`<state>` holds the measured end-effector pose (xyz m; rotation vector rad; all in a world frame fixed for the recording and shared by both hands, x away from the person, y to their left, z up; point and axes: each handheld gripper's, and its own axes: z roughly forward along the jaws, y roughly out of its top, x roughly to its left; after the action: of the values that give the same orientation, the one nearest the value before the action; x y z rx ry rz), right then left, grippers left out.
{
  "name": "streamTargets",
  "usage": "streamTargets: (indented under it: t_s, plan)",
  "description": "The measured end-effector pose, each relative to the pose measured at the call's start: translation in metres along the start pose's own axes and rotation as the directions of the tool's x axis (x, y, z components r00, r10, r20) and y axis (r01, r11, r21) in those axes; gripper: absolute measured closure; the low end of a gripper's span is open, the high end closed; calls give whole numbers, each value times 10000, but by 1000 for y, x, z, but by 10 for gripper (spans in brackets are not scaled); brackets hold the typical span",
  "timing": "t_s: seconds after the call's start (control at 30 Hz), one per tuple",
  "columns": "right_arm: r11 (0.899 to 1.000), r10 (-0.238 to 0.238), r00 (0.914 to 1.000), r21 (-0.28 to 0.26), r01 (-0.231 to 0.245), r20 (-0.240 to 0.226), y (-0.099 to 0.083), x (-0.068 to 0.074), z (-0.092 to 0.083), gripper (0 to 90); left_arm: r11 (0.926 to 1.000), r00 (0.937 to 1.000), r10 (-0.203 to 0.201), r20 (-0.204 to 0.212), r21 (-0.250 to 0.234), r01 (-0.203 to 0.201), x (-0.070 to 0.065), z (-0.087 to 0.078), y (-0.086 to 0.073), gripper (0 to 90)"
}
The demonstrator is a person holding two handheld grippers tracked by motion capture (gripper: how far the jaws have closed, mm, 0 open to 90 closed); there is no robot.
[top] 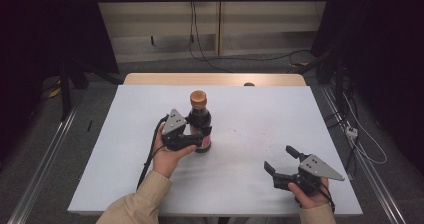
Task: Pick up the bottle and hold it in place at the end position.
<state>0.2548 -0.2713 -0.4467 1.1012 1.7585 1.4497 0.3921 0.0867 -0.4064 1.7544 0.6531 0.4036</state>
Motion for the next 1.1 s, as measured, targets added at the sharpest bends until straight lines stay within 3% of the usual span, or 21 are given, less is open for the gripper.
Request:
streamTargets:
  t_s: [0.2,0.4,0.63,1.1]
  plan:
    - [10000,44,10000,7,-44,3,0,0,0,65,10000,9999,33,-123,-35,-33,-2,1,0,300]
    - [10000,25,10000,10,-25,-18,0,-1,-1,67,9995,9997,186,-153,260,-182,-3,-1,4,308]
    - [10000,73,10000,-19,-73,-30,0,0,-1,68,9994,9999,124,36,329,-125,0,-2,4,307]
    - [9999,118,9999,-49,-117,26,0,-1,-2,68,9995,9997,241,-48,220,-240,-3,-1,3,312]
